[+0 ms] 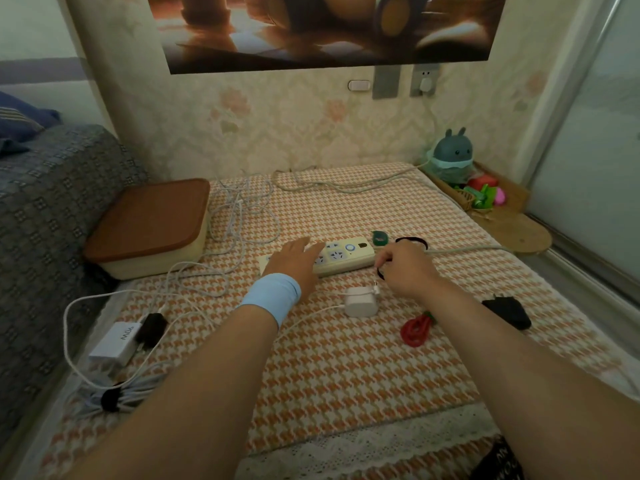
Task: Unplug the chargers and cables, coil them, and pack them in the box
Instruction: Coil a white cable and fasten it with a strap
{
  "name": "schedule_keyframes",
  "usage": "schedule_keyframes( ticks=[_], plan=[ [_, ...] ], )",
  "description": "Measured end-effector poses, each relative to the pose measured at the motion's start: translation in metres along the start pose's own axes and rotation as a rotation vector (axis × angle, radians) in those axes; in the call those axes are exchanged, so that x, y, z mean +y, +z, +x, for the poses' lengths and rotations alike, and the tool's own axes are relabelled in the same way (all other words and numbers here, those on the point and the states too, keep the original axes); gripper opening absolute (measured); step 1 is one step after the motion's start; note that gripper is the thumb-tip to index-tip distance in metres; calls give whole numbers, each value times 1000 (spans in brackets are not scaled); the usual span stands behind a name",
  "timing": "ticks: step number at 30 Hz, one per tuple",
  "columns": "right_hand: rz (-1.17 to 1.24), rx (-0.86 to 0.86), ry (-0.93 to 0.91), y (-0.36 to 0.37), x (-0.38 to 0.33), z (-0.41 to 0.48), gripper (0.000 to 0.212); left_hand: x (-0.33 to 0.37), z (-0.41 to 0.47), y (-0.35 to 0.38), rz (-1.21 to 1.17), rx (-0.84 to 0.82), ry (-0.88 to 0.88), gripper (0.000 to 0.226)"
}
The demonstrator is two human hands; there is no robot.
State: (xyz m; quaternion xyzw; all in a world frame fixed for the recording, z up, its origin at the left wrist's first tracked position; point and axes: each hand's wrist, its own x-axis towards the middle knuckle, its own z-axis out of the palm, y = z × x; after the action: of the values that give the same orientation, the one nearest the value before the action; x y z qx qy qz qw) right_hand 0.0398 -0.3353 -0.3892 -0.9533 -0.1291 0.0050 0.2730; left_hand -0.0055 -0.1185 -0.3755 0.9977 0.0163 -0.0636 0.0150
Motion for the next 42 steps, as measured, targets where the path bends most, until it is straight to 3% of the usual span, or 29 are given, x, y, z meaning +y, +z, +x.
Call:
schedule_keyframes(
  ticks=[6, 10, 14, 17, 21, 24, 28, 32, 37, 42],
  plan=[
    [-59, 147, 136, -6, 30, 23, 30, -4, 31, 0, 70, -68, 53, 61],
    [-213, 65, 138, -7, 42, 40, 28, -1, 38, -3, 17, -51, 20, 60],
    [-53, 167, 182, 1, 44, 54, 28, 7, 38, 2, -39, 22, 29, 61],
    [-60, 245, 187, 0, 48, 61, 10, 20, 38, 4, -91, 102, 66, 53],
    [-17, 207, 173, 0, 52, 62, 27, 44, 37, 2, -241, 197, 164, 31],
    [-33, 133, 166, -1, 51, 62, 36, 65, 36, 5, -328, 106, 257, 33],
    [-67, 0, 213, -7, 51, 61, 37, 84, 38, 6, -203, -34, 357, 38],
    [119, 59, 172, -17, 51, 58, 40, 84, 36, 3, -336, -13, 280, 40],
    [466, 128, 98, -33, 37, 55, 35, 70, 36, -6, -775, 177, 123, 38],
    [777, -141, 55, -40, 26, 48, 35, 65, 35, -17, -1022, 267, 121, 65]
  ],
)
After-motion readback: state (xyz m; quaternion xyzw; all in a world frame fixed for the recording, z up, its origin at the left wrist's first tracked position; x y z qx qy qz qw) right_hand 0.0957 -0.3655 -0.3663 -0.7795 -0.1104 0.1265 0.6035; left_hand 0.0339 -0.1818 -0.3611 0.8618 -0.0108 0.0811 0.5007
